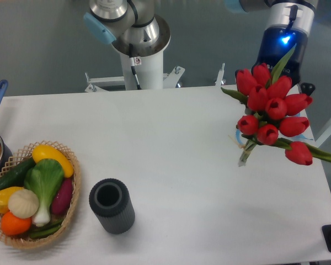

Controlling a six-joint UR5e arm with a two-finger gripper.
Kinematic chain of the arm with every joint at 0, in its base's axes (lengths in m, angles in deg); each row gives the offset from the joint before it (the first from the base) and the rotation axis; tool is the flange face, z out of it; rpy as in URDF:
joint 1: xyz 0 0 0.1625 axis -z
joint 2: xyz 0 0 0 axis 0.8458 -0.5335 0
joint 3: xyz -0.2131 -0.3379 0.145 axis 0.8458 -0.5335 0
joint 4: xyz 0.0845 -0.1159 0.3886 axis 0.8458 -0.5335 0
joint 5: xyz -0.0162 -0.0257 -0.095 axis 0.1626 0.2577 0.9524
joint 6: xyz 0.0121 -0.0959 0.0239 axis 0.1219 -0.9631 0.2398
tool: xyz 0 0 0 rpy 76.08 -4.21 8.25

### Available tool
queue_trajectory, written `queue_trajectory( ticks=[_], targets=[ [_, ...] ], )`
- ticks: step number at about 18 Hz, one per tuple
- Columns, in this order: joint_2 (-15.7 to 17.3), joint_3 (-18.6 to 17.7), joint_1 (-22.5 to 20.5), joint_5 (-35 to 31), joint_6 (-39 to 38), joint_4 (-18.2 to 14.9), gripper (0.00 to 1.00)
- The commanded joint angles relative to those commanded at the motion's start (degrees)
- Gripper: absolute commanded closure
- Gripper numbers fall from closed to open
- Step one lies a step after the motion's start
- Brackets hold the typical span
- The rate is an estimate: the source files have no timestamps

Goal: Place the flowers on the table
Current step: 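Lift the red tulip bouquet with the gripper away from the hand, then swing the held tulips down and across toward the black holder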

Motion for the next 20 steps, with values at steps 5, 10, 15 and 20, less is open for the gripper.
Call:
queue_trajectory(
  ticks=[5, 10, 15, 20],
  targets=[
    [0.6, -4.3, 2.9, -11.3, 8.7, -0.1, 0.58],
    [-1.5, -6.2, 9.9, -30.9, 17.0, -1.7, 0.58],
    [-6.2, -6.8, 16.7, -47.6, 20.2, -2.5, 0.56],
    [-14.2, -5.3, 21.3, -59.1, 20.3, -2.1, 0.56]
  ],
)
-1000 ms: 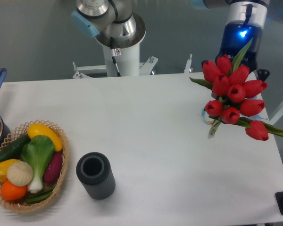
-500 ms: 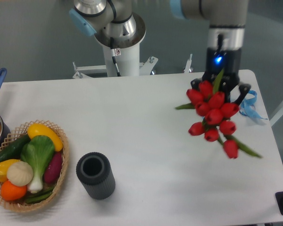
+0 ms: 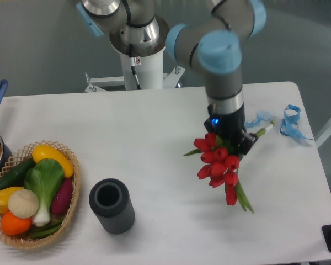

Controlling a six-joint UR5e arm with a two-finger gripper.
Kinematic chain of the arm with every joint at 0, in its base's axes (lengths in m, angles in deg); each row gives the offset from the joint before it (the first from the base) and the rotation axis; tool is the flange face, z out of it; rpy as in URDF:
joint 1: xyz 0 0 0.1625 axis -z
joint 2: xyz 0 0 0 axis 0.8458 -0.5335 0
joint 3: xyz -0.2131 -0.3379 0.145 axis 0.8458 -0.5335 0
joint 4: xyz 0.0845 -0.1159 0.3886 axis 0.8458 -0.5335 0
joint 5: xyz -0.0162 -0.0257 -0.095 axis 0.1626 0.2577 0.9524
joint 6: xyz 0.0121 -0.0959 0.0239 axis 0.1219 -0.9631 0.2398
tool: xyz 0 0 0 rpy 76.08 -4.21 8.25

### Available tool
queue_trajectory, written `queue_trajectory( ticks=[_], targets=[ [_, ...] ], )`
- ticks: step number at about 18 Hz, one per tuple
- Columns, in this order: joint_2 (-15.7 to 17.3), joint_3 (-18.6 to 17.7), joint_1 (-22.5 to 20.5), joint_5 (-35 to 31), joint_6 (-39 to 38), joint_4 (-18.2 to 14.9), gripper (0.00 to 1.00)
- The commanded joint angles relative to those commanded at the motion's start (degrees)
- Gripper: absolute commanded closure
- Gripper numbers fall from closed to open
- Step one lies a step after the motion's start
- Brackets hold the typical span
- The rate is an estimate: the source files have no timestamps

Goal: Place the flowers on the table
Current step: 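Swing the held tulips down and across toward the black holder, then lay the tulips flat on the table and open the gripper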

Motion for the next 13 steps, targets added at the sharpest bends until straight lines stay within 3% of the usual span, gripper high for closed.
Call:
queue_trajectory(
  ticks=[5, 11, 12, 13],
  targets=[
    [-6.3, 1.8, 1.2, -0.4, -0.2, 0.3, 0.56],
    [-9.1, 3.7, 1.8, -0.1, -0.6, 0.2, 0.54],
    [-9.2, 3.7, 1.8, -0.1, -0.6, 0.2, 0.5],
    [-9.2, 3.8, 1.8, -0.2, -0.4, 0.2, 0.37]
  ],
)
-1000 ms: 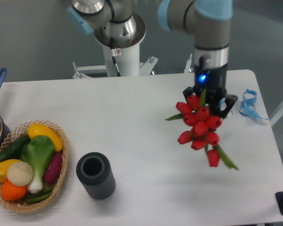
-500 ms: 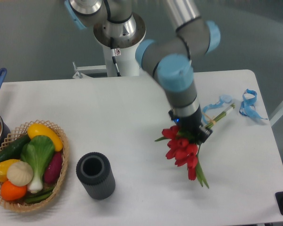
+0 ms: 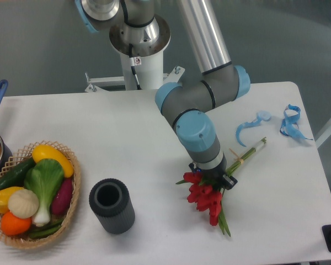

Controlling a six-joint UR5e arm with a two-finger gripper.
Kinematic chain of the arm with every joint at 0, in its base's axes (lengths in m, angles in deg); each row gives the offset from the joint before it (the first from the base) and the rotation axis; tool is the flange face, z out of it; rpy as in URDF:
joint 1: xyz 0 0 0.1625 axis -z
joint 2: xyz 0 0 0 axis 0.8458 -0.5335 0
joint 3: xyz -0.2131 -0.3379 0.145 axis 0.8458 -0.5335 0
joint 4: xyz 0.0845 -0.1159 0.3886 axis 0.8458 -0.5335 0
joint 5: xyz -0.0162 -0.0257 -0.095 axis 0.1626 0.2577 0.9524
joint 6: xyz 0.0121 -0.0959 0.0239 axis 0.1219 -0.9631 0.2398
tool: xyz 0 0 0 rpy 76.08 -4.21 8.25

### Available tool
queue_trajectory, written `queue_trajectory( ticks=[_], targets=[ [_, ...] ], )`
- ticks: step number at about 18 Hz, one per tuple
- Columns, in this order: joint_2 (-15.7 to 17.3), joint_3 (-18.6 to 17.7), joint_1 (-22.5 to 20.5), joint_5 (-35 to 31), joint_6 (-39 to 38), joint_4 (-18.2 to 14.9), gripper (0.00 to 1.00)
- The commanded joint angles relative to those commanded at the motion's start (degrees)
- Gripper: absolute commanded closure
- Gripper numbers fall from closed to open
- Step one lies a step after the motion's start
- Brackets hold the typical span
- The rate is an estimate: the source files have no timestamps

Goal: Place the flowers on the table

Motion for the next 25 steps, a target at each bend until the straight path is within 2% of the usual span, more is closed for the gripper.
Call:
queue_trajectory(
  ticks=[1, 2, 3, 6, 10, 12, 15, 16, 19, 23, 25],
  targets=[
    [-0.1, 0.0, 0.0, 0.1, 0.3, 0.1, 0.27],
    [-0.3, 0.0, 0.0, 0.0, 0.4, 0.3, 0.06],
    [-0.3, 0.0, 0.0, 0.0, 0.4, 0.4, 0.0],
    [1.8, 0.5, 0.2, 0.6, 0.4, 0.4, 0.0],
    [8.2, 3.5, -0.3, 2.0, -0.8, -1.0, 0.0],
    [10.6, 5.0, -1.8, 4.3, 0.0, -4.6, 0.0],
    [14.0, 9.1, -6.1, 10.2, 4.3, -14.3, 0.0],
    [14.7, 10.1, -7.6, 12.0, 6.7, -16.6, 0.0],
    [17.0, 10.9, -10.4, 13.5, 10.1, -17.7, 0.0],
    [20.1, 10.0, -15.3, 18.0, 18.6, -22.9, 0.0],
    [21.7, 8.4, -18.3, 20.3, 23.9, -24.9, 0.0]
  ],
)
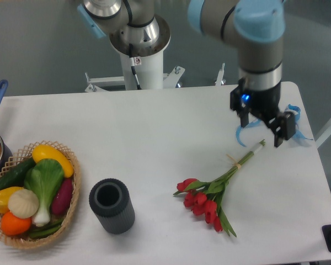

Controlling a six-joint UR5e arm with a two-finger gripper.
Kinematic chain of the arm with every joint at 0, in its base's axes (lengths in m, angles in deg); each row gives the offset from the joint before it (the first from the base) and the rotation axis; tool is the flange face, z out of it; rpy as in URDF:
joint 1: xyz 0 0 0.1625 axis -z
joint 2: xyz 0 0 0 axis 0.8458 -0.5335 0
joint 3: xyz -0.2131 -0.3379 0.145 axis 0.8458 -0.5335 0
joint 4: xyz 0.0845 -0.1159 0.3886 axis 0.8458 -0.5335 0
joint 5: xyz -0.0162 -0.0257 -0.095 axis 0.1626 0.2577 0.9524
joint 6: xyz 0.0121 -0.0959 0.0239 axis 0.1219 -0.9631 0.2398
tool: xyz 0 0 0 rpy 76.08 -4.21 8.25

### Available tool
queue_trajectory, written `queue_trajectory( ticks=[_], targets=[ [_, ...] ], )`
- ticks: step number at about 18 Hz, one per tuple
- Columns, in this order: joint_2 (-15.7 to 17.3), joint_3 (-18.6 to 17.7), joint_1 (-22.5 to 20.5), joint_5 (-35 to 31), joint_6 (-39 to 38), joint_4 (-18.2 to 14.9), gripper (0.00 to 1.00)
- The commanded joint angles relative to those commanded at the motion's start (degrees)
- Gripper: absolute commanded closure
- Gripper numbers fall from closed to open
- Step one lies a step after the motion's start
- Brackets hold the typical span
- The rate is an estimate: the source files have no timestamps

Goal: Place the flowers on the table

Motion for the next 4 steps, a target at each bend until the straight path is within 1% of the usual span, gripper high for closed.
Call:
queue_trajectory(
  ticks=[2, 4],
  targets=[
    [1.5, -1.7, -2.3, 1.8, 5.8, 0.0, 0.0],
    [3.0, -3.4, -4.6, 3.4, 9.3, 0.0, 0.0]
  ],
)
